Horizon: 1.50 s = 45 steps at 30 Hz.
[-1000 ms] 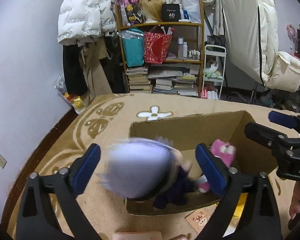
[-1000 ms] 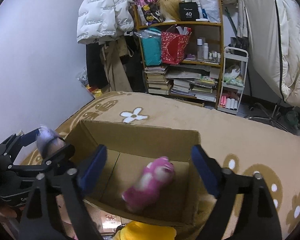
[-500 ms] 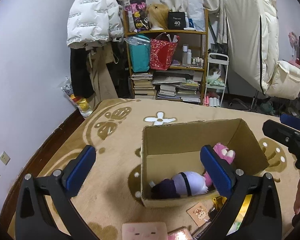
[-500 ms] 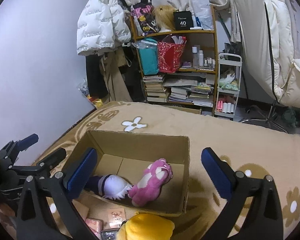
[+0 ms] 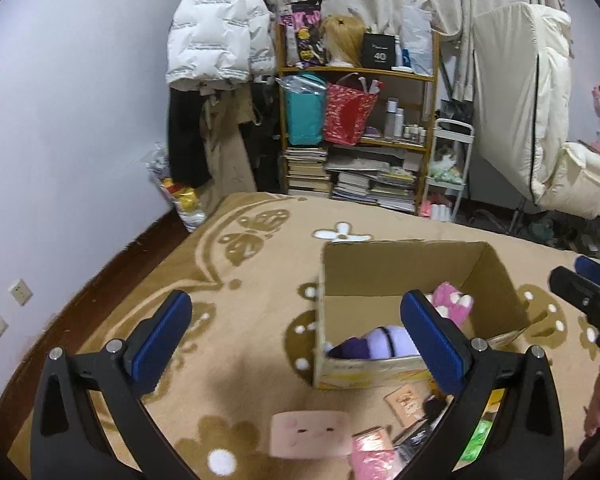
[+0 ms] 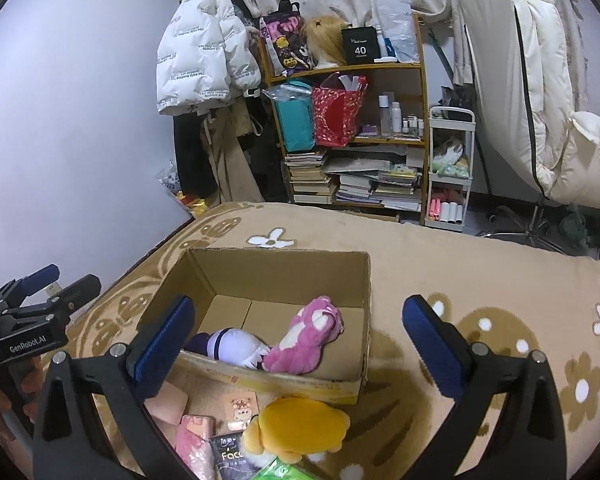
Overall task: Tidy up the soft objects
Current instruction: 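Move right tool to the yellow plush while left tool moves to the pink square cushion, then close right tool on the yellow plush while left tool closes on the pink cushion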
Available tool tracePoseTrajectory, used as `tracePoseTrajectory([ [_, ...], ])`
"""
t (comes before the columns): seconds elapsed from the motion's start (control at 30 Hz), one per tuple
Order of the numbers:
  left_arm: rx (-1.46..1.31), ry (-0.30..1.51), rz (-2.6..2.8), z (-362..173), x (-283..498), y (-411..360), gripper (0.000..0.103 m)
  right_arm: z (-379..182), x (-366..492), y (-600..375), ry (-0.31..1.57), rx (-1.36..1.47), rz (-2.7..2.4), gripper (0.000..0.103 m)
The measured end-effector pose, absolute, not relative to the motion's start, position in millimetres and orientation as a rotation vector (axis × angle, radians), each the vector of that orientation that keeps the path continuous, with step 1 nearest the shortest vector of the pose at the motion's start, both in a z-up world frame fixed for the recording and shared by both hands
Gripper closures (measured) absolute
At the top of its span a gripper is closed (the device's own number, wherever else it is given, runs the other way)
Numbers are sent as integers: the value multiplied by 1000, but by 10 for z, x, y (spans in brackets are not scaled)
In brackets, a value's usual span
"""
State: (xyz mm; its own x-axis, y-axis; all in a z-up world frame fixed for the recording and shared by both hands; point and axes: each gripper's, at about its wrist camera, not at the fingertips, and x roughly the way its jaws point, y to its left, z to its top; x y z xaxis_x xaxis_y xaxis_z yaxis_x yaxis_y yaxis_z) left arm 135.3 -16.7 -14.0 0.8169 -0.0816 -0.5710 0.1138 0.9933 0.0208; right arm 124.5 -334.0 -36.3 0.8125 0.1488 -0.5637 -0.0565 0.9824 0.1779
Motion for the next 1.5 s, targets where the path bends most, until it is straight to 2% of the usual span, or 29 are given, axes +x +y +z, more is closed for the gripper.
tracePoseTrajectory([
  [0.4, -45, 703, -96, -217, 1330, 61, 0, -652, 1059, -3370, 666, 180, 99, 0],
  [1.5, -57, 1003, -67, -1167, 1721, -51, 0, -1426, 1289, -3255, 865, 190, 175, 0],
])
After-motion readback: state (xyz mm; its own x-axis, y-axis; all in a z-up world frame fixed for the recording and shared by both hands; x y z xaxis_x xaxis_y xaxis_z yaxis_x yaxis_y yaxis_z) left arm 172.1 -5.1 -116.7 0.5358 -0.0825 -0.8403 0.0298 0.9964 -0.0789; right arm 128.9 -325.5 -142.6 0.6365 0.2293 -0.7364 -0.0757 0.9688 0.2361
